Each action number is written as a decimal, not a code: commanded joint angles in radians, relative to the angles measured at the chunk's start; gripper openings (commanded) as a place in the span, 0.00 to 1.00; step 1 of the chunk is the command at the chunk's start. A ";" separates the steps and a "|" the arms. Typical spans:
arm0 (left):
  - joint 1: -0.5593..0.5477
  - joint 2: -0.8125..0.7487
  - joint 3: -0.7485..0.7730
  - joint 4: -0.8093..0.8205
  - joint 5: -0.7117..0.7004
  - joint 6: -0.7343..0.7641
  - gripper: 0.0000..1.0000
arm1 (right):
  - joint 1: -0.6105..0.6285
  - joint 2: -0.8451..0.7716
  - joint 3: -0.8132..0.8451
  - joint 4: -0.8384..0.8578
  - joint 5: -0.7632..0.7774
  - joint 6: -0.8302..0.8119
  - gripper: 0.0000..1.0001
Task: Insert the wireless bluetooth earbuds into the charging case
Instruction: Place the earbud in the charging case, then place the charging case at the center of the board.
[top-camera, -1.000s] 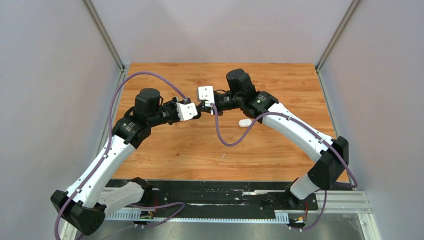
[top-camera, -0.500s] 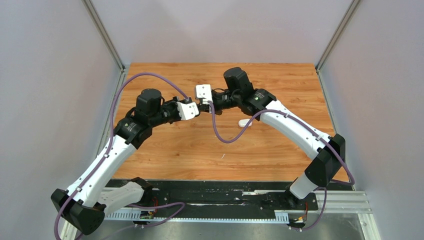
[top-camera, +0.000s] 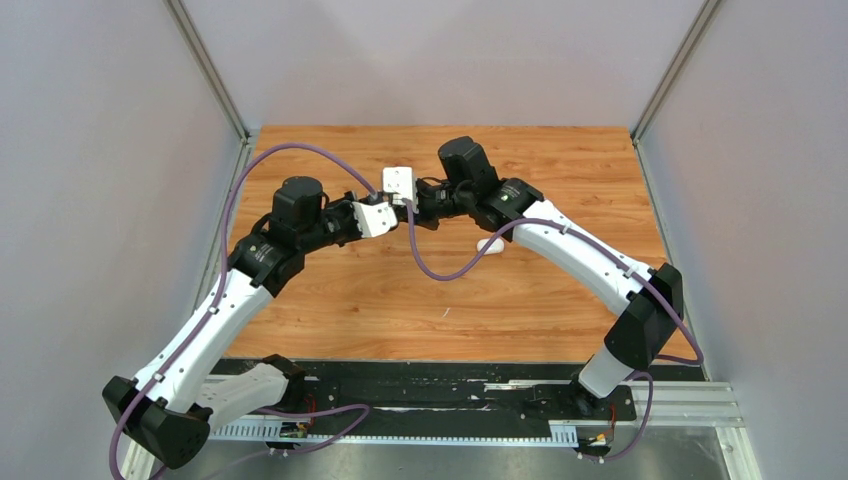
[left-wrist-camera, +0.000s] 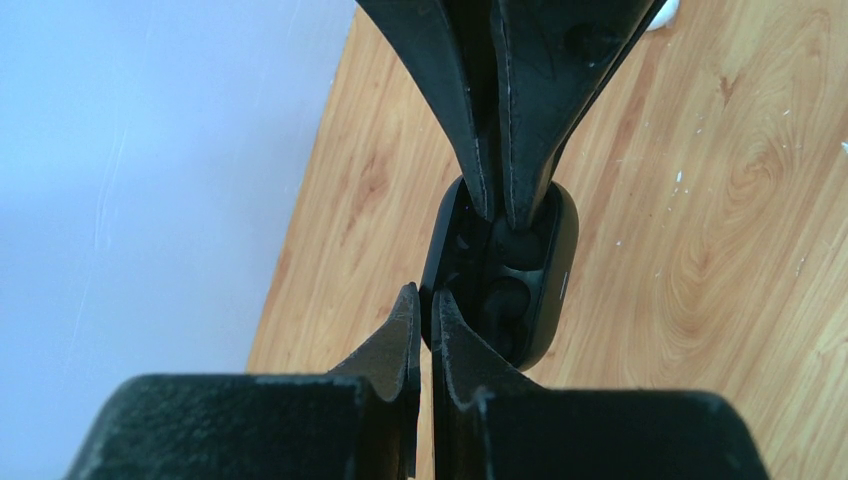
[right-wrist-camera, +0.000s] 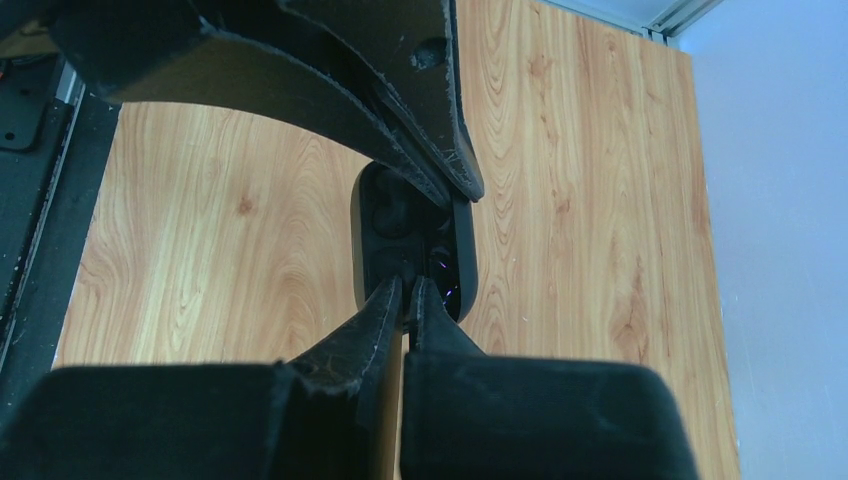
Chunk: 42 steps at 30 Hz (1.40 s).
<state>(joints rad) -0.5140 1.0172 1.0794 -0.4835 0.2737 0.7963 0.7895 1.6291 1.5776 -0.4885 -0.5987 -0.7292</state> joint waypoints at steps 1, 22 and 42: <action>-0.008 -0.006 0.019 0.090 0.021 -0.048 0.00 | 0.019 0.016 0.015 0.017 0.038 0.024 0.00; -0.008 -0.009 -0.013 0.088 0.018 -0.055 0.00 | -0.074 -0.028 0.115 -0.047 -0.113 0.185 0.37; -0.008 0.098 -0.040 0.068 0.183 -0.141 0.00 | -0.331 -0.140 -0.195 -0.113 -0.243 0.335 0.59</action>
<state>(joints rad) -0.5167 1.0607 1.0271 -0.4431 0.3523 0.7078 0.4503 1.5021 1.4593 -0.5903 -0.8078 -0.4103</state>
